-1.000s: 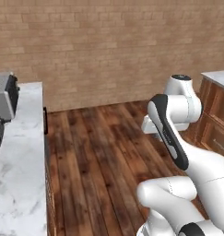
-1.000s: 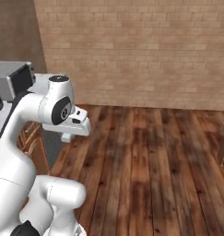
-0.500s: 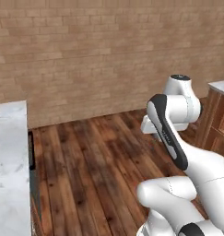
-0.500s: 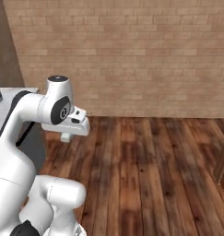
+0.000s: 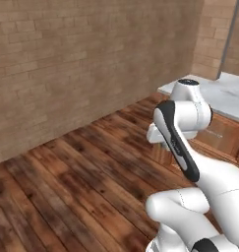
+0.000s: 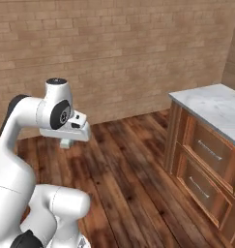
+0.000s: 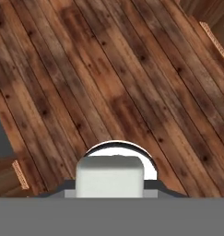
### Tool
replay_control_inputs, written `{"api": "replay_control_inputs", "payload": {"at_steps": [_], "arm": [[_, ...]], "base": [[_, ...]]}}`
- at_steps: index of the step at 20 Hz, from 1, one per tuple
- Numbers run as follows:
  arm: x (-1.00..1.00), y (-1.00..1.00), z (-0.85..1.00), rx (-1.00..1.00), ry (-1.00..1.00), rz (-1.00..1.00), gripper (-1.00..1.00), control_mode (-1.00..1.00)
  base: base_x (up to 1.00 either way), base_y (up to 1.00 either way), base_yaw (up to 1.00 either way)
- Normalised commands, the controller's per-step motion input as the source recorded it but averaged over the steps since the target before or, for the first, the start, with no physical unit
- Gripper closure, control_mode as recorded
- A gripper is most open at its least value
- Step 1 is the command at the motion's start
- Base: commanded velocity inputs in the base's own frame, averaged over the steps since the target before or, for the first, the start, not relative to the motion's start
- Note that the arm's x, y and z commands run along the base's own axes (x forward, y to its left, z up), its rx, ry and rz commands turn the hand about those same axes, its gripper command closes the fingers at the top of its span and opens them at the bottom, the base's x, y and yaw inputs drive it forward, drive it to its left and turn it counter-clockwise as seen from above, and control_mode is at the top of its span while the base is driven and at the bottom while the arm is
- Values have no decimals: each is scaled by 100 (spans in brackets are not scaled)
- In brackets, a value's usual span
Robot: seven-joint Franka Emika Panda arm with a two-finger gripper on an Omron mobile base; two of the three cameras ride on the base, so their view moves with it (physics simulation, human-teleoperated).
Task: Pick up the marshmallow and place it in the cup of hot chocolate on the dining counter.
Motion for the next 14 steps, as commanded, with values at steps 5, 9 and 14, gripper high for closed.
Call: {"api": "replay_control_inputs", "payload": {"at_steps": [5,9,14], "arm": [[0,0,0,0,0,0,100,100],[0,0,0,0,0,0,100,100],[0,0,0,0,0,0,100,100]], "base": [[100,13,-31],[100,49,-18],[100,46,-19]]}}
